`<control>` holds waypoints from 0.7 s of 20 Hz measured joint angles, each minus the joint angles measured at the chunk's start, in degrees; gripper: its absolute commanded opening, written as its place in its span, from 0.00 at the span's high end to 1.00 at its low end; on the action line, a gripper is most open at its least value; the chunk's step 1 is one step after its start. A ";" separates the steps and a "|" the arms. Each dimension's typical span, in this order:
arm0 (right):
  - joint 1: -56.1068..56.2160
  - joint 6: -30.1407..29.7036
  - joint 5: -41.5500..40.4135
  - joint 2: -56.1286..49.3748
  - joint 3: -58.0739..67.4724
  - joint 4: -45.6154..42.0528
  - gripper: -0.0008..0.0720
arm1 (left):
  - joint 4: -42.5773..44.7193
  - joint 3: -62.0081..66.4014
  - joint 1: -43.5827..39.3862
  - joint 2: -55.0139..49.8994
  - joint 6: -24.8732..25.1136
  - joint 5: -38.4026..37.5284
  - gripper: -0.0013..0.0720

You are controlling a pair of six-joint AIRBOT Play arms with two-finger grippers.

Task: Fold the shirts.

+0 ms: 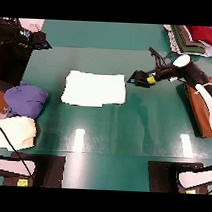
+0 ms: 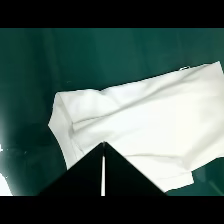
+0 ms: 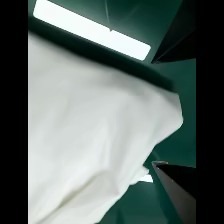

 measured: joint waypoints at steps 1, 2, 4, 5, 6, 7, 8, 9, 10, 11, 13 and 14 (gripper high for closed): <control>-0.98 0.22 -0.11 -0.35 -1.64 1.01 0.04 | -0.11 0.00 -0.02 0.00 0.00 -0.07 0.95; -1.60 0.31 -0.44 -1.09 -2.89 1.95 0.04 | -0.17 0.00 0.00 0.00 0.00 -0.09 0.95; -2.05 -0.11 -1.29 -3.08 -4.48 4.92 0.04 | -0.28 0.00 0.02 -0.02 0.00 -0.11 0.95; -1.68 -0.68 -1.90 -4.28 -4.87 6.49 0.04 | -0.35 0.00 0.02 -0.02 0.00 -0.15 0.95; -0.96 -1.20 -2.36 -5.60 -4.81 7.98 0.04 | -0.37 0.00 0.02 -0.02 0.00 -0.15 0.95; -0.09 -1.53 -2.60 -6.88 -4.20 9.01 0.04 | -0.37 0.00 0.02 -0.02 0.00 -0.15 0.95; 0.96 -1.75 -2.67 -8.22 -3.13 10.25 0.04 | -0.39 0.00 0.02 -0.02 0.00 -0.15 0.95; 2.29 -1.95 -2.64 -9.75 -1.64 11.21 0.04 | -0.44 0.00 0.02 -0.02 0.00 -0.15 0.95; 3.58 -2.12 -2.67 -11.17 -0.04 11.72 0.07 | -0.48 0.00 0.02 -0.02 0.00 -0.15 0.95; 4.98 -2.29 -2.73 -12.70 1.84 11.98 0.30 | -0.50 0.00 0.02 -0.02 0.00 -0.17 0.95; 7.50 -2.34 -3.06 -15.69 5.55 11.52 0.62 | -0.48 0.00 0.02 -0.02 0.00 -0.44 0.95; 8.55 -2.56 -3.21 -16.87 7.37 11.19 0.97 | -0.55 0.00 0.02 -0.02 0.00 -0.66 0.95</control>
